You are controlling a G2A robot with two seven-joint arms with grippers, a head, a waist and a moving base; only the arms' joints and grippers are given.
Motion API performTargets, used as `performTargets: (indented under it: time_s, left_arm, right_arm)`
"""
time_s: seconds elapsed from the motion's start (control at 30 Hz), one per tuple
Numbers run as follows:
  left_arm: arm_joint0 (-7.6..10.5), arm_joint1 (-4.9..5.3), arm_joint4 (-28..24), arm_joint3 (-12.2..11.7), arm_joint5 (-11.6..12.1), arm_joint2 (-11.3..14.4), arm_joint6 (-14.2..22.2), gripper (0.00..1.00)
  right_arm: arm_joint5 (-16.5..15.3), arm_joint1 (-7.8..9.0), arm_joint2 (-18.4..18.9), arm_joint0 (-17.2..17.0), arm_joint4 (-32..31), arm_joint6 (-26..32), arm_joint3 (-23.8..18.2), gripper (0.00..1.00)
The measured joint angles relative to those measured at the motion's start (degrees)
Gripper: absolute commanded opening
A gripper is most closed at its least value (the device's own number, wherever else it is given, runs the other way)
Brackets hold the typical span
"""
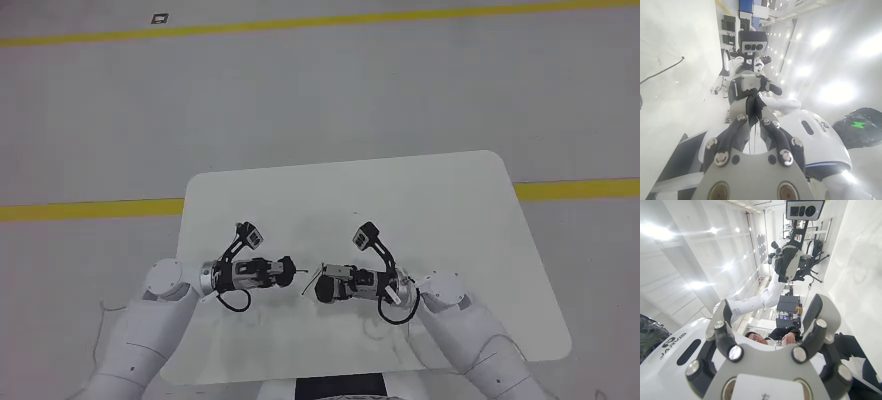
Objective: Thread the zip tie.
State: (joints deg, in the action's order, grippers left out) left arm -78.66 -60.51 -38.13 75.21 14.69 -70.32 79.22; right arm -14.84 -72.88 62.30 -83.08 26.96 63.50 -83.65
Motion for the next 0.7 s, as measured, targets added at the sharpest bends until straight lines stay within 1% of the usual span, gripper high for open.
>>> performTargets:
  time_s: [0.13, 0.17, 0.2, 0.3, 0.37, 0.4, 0.43, 0.47, 0.5, 0.6, 0.63, 0.7]
  left_arm:
    - [-0.01, 0.0, -0.02, 0.03, -0.02, -0.01, -0.07, 0.0]
    - [-0.02, 0.0, -0.02, 0.03, -0.03, -0.01, -0.07, 0.0]
    - [-0.02, -0.01, -0.02, 0.03, -0.03, -0.01, -0.07, 0.0]
    - [-0.02, -0.01, -0.02, 0.03, -0.03, -0.01, -0.07, 0.0]
    - [-0.02, -0.01, -0.02, 0.03, -0.03, -0.01, -0.07, 0.0]
    - [-0.02, -0.01, -0.02, 0.03, -0.03, -0.01, -0.07, 0.0]
    - [-0.02, -0.01, -0.02, 0.03, -0.03, -0.01, -0.07, 0.0]
    - [-0.02, -0.01, -0.02, 0.03, -0.03, -0.01, -0.07, 0.0]
    - [-0.02, -0.01, -0.02, 0.03, -0.03, -0.01, -0.07, 0.0]
    - [-0.02, -0.01, -0.02, 0.03, -0.03, -0.01, -0.07, 0.0]
    - [-0.02, -0.01, -0.02, 0.03, -0.03, -0.01, -0.07, 0.0]
    - [-0.02, -0.01, -0.02, 0.03, -0.03, -0.01, -0.07, 0.0]
  right_arm:
    - [0.04, 0.0, 0.02, -0.03, -0.12, -0.15, -0.01, 1.0]
    - [0.26, 0.0, 0.02, -0.07, -0.52, -0.85, 0.0, 1.0]
    - [0.77, -0.02, -0.03, -0.15, -0.93, -2.78, 0.02, 1.0]
    - [1.77, -0.1, -0.31, -0.08, -0.34, -6.6, 0.17, 1.0]
    - [2.16, -0.12, -0.53, 0.14, -0.11, -7.48, 0.49, 1.0]
    - [2.32, -0.14, -0.72, 0.31, -0.05, -7.89, 0.79, 0.97]
    - [2.41, -0.17, -0.88, 0.44, 0.2, -8.15, 1.03, 0.87]
    - [2.44, -0.2, -1.05, 0.6, 0.42, -8.29, 1.31, 0.62]
    - [2.47, -0.23, -1.29, 0.86, 0.58, -8.43, 1.73, 0.47]
    - [2.52, -0.35, -1.97, 1.46, 1.34, -8.54, 2.69, 0.4]
    - [2.47, -0.39, -2.18, 1.62, 1.57, -8.49, 2.94, 0.36]
    - [2.33, -0.46, -2.62, 1.96, 2.11, -8.38, 3.45, 0.35]
